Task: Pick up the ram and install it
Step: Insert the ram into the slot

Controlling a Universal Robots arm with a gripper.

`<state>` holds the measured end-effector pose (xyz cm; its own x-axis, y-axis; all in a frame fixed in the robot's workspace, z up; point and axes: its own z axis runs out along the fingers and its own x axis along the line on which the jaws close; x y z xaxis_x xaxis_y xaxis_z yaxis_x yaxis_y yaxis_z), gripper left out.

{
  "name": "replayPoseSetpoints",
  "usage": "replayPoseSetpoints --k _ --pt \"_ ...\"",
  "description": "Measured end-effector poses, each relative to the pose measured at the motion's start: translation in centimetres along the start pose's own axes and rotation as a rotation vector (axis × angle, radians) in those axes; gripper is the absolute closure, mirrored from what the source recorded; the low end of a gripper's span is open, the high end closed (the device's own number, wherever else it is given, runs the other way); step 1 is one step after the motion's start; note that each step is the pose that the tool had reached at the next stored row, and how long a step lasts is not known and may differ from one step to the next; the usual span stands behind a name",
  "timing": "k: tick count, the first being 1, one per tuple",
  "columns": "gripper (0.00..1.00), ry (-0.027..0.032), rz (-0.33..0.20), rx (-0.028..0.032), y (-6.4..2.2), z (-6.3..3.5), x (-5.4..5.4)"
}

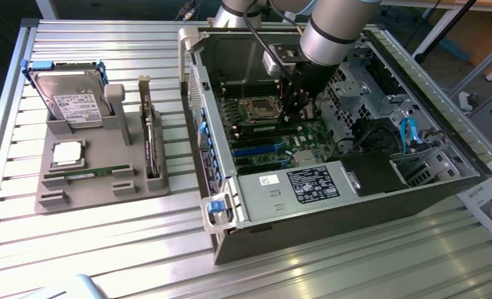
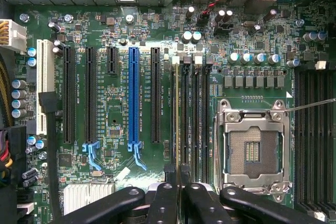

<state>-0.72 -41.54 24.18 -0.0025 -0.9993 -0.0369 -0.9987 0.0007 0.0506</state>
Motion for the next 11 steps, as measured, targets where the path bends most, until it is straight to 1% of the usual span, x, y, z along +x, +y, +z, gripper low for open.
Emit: replayPoseSetpoints --k 11 --pt "0.88 0.0000 0.001 0.0000 -0.02 0.23 0.01"
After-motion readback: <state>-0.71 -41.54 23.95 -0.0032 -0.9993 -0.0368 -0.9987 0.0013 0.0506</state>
